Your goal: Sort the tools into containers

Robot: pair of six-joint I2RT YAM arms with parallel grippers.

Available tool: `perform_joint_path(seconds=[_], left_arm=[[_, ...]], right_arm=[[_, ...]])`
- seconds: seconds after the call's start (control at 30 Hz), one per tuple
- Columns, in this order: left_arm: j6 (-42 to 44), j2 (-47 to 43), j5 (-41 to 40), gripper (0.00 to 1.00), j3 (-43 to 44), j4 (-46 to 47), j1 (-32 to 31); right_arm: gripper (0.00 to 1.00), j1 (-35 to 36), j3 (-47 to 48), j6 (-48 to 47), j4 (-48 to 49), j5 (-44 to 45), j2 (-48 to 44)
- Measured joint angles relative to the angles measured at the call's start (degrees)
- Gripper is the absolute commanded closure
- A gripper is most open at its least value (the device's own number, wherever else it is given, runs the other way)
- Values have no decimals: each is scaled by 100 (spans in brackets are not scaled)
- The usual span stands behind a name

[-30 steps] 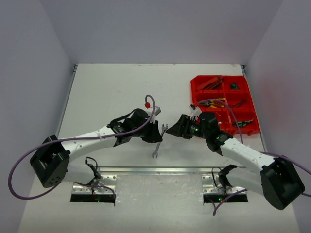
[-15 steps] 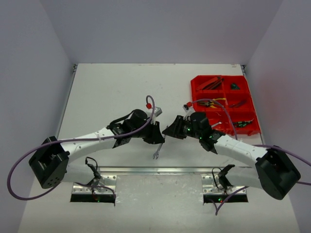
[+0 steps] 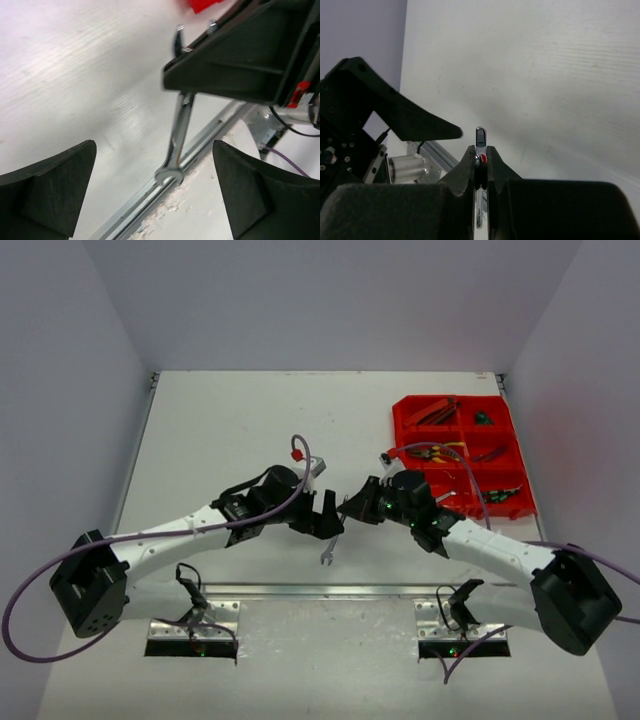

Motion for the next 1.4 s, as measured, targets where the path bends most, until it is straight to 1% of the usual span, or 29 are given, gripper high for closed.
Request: perform_joint_path(seconds=[0.07, 0.13, 0.27, 0.37, 0.5, 0.6, 0.73, 0.9, 0.97, 1.1, 1.13, 1.17, 1.2, 1.23, 1.27, 1.3, 1.33, 1.37, 1.4], left_arm=[[25, -297, -457, 0, 135, -445, -6], [60, -686, -913, 0, 350, -905, -8], [122, -1482, -1792, 0, 961, -1754, -11], [195, -2025, -2346, 0, 1196, -2200, -11], [317, -2688, -2830, 0, 1036, -2576, -11], [382, -3131, -3001, 0, 704, -2670, -11], [437, -3505, -3122, 0, 283, -2667, -11], [502, -3528, -3164, 0, 154, -2518, -11], [521, -3391, -3151, 0, 145, -2493, -11], [535, -3187, -3134, 0, 140, -2463, -11], [536, -3152, -3125, 0, 137, -2453, -11], [539, -3136, -3112, 0, 114, -2449, -11], [545, -3133, -3102, 0, 90, -2449, -11], [551, -3153, -3100, 0, 73, -2450, -11], [552, -3173, -3100, 0, 71, -2443, -11], [553, -3190, -3101, 0, 71, -2434, -11], [553, -3203, -3102, 0, 71, -2421, -11], [553, -3214, -3108, 0, 71, -2413, -11], [553, -3220, -3122, 0, 71, -2409, -11]], right_arm=[[100, -215, 50, -121, -373, 125, -263], [100, -606, 178, -237, -740, 162, -481], [100, -1699, 514, -506, -1385, 271, -849], [100, -2528, 755, -741, -1842, 554, -1112], [100, -3597, 1065, -982, -2300, 775, -1154], [100, -4304, 1386, -1154, -2532, 828, -831], [100, -4726, 1503, -1346, -2680, 1042, -529], [100, -4736, 1489, -1507, -2727, 1128, -361], [93, -4732, 1471, -1526, -2677, 1127, -191], [70, -4733, 1431, -1573, -2647, 1152, 99], [55, -4733, 1424, -1585, -2645, 1158, 139], [44, -4733, 1422, -1598, -2633, 1160, 152], [39, -4733, 1421, -1612, -2618, 1149, 159], [31, -4733, 1421, -1620, -2597, 1119, 158], [26, -4733, 1421, -1610, -2581, 1108, 153], [24, -4733, 1421, -1603, -2576, 1090, 142], [11, -4733, 1421, -1603, -2590, 1058, 119], [2, -4733, 1421, -1599, -2634, 1034, 59], [1, -4733, 1421, -1604, -2686, 1014, -19]])
